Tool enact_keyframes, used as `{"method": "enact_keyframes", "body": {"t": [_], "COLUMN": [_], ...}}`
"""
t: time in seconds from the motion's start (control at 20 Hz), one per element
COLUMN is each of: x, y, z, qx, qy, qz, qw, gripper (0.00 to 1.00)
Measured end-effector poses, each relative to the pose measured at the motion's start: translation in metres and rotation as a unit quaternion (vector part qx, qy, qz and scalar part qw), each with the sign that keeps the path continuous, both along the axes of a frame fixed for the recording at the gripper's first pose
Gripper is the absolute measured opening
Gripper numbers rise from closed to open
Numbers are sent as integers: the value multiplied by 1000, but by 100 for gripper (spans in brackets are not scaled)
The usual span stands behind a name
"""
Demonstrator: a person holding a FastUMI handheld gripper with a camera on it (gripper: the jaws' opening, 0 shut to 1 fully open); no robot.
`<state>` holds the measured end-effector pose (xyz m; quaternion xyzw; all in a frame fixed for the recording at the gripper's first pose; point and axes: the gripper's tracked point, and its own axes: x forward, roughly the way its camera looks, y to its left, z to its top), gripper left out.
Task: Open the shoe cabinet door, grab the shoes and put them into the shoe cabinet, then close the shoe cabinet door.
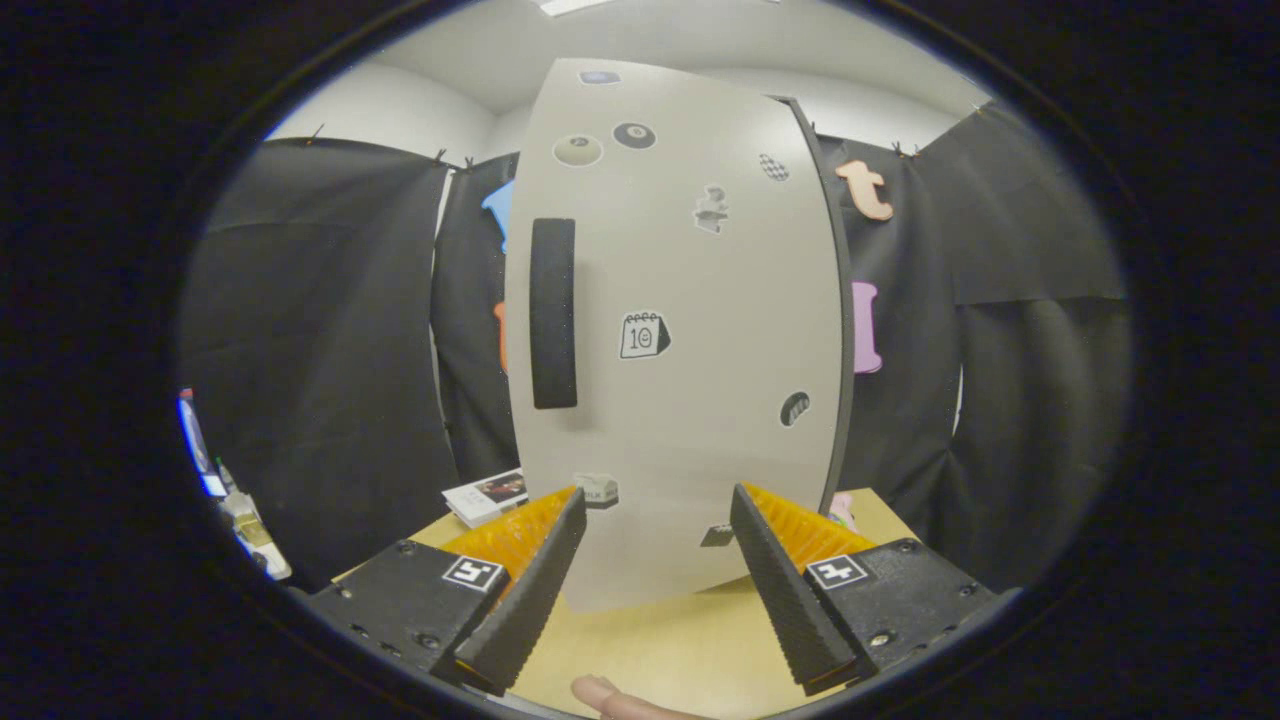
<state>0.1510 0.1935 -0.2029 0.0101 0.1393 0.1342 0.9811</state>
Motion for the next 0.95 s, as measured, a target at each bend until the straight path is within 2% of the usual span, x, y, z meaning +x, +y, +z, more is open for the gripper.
{"method": "enact_keyframes", "body": {"t": [0.15,0.3,0.5,0.65,0.95], "x": [-22,-39,-62,-67,-66], "y": [-16,-35,-35,-48,-74], "z": [8,19,20,15,11], "qx": [13,-2,-9,-22,-27], "qy": [-7,-39,-51,-49,-44], "qz": [-18,-45,-30,-30,-63], "qw": [1000,998,998,998,997], "gripper": [95,95,97,97,97]}}
